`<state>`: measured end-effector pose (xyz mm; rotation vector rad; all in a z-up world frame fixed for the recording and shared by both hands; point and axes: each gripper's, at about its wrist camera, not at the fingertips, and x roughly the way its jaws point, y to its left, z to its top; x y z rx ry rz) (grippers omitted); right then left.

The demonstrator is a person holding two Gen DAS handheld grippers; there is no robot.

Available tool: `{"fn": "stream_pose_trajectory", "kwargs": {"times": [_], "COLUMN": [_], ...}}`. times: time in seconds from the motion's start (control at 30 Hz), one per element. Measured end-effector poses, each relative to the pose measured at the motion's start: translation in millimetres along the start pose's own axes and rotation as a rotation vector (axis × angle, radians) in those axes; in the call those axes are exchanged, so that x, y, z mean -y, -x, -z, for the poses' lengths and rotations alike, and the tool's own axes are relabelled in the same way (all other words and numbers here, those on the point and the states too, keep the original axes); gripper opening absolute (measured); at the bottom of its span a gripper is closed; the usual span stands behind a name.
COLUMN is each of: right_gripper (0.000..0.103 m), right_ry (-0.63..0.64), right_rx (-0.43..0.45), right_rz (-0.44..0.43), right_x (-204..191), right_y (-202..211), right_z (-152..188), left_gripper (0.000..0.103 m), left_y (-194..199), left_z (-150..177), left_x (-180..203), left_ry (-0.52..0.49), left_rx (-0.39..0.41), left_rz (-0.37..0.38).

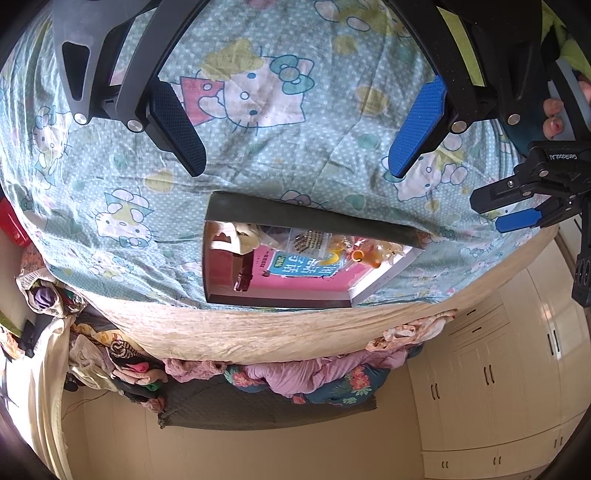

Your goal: Organize jewelry

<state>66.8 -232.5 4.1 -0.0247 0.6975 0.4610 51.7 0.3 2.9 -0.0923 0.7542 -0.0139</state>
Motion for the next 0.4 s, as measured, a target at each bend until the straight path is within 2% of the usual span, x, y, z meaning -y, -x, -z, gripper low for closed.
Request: {"fn": "stream_pose_trajectory", "kwargs": {"times": [0.07,0.2,0.3,0.4], "right_gripper": [0.098,0.098,0.098,0.098], "right_ry": [-0.022,-0.068,-0.150,-0.240], "right_rx": [-0.007,-0.008,-0.013,-0.058], "right_rz": [0.022,0.108,0.242,0.383], "right_x": [12.7,51.8,114.2,189.8], "right_y": [-3.3,-14.5,-28.0,-45.2], "right_z": [-0.2,-2.5,-7.1,-13.0], "left_gripper": [0.093,0.093,0.093,0.093], "left_y": [-6.2,-19.1,-40.3,-63.7], "left_z": [-1.9,-15.7,-29.6,-42.0], "left_x": [-15.9,-63.8,-123.1,-185.7], "left_ry": [0.044,0.131,0.241,0.314], "left_rx": [-0.018,-0.020,-0.059,-0.083], "left_rz": [-0.010,-0.112,-0.203,-0.335]}}
